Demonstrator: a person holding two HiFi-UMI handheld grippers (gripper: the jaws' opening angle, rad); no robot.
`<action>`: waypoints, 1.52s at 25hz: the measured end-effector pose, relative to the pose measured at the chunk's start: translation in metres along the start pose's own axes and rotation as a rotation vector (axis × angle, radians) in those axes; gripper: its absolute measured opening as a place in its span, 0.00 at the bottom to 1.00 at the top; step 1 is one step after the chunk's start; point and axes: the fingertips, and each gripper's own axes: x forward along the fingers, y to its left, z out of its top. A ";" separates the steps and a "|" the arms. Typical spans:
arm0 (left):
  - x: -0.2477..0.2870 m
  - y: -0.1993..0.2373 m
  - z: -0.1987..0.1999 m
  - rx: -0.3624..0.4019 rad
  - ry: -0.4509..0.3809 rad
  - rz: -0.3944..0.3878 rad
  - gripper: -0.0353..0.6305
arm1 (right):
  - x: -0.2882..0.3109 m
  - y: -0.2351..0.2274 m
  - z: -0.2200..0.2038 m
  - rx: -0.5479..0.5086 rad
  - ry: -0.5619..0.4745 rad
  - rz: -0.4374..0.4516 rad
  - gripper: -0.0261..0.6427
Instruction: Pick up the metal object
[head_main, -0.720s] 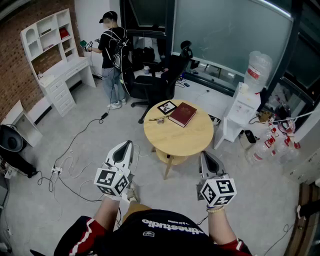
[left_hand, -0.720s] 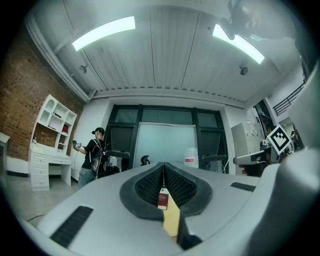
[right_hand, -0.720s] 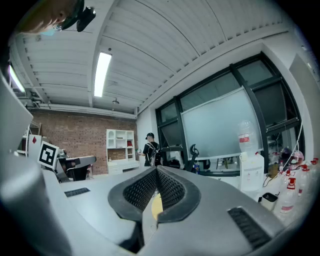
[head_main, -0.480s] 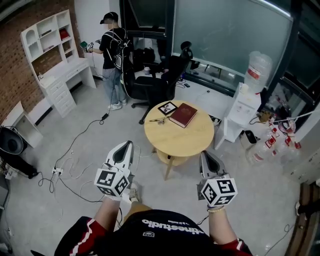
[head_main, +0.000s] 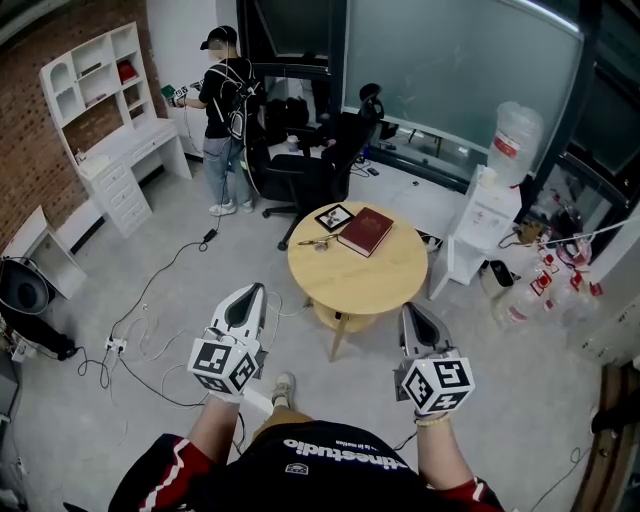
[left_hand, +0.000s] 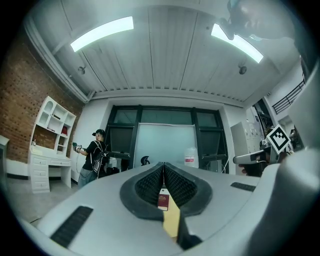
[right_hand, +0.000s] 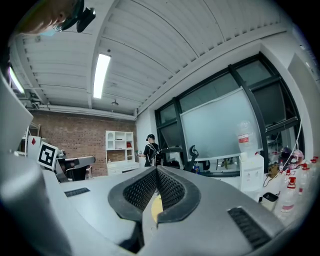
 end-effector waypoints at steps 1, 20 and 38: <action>0.000 0.001 0.000 0.000 0.001 0.002 0.08 | 0.000 0.000 0.000 0.004 -0.003 0.001 0.08; 0.010 0.021 -0.008 -0.002 0.058 0.010 0.09 | 0.016 -0.003 -0.002 0.065 0.030 0.006 0.08; 0.094 0.090 -0.009 -0.037 0.032 -0.022 0.08 | 0.114 -0.006 0.016 0.020 0.055 -0.009 0.08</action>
